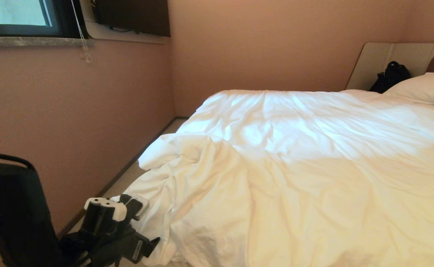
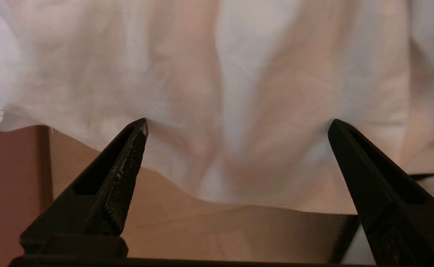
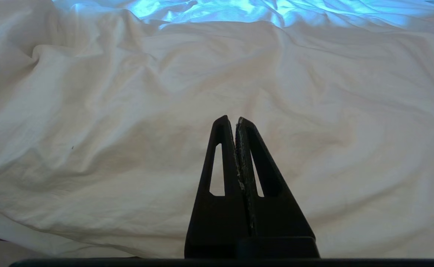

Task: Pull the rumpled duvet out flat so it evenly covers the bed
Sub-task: Flatten the corners of the folded blanket

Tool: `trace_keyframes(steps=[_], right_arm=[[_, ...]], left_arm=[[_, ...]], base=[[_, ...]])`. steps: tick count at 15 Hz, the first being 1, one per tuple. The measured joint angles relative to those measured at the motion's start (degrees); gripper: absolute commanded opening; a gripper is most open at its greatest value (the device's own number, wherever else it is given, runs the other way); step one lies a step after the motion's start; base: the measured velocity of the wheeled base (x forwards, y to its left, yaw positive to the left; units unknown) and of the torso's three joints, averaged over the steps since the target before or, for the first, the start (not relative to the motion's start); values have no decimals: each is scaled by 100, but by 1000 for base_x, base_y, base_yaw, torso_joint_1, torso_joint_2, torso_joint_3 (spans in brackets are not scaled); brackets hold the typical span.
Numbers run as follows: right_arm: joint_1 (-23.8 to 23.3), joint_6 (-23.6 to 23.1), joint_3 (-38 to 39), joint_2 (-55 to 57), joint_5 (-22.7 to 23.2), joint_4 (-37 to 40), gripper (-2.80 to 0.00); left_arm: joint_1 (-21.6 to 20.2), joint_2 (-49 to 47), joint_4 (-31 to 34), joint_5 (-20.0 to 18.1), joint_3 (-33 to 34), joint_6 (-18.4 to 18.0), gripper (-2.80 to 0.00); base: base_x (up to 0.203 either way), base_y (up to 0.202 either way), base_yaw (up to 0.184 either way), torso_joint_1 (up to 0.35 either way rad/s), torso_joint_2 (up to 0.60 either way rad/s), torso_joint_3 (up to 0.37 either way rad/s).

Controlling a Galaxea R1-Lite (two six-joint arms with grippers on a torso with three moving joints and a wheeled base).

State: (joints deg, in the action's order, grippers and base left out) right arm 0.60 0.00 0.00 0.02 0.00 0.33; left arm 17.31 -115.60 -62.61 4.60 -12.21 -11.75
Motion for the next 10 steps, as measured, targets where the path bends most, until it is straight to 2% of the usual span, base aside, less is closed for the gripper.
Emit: trace_keyframes(steps=[3, 4, 5, 7, 10], right_arm=[[-2, 0, 0, 0, 0, 2, -280], [-2, 0, 0, 0, 0, 2, -280], [-2, 0, 0, 0, 0, 2, -280], [-2, 0, 0, 0, 0, 0, -280], [0, 2, 0, 0, 0, 2, -280]], left_arm=[[-6, -638, -1794, 43, 716, -409, 0], [-9, -807, -2207, 48, 900, -473, 0], [-22, -957, -2423, 49, 1050, -497, 0], [-39, -1144, -2456, 41, 1169, -462, 0], [-45, -1330, -2460, -3, 1069, -464, 0]], base=[[0, 0, 0, 0, 0, 0], [0, 0, 0, 0, 0, 0], [0, 0, 0, 0, 0, 0], [0, 0, 0, 0, 0, 0], [0, 0, 0, 0, 0, 0]])
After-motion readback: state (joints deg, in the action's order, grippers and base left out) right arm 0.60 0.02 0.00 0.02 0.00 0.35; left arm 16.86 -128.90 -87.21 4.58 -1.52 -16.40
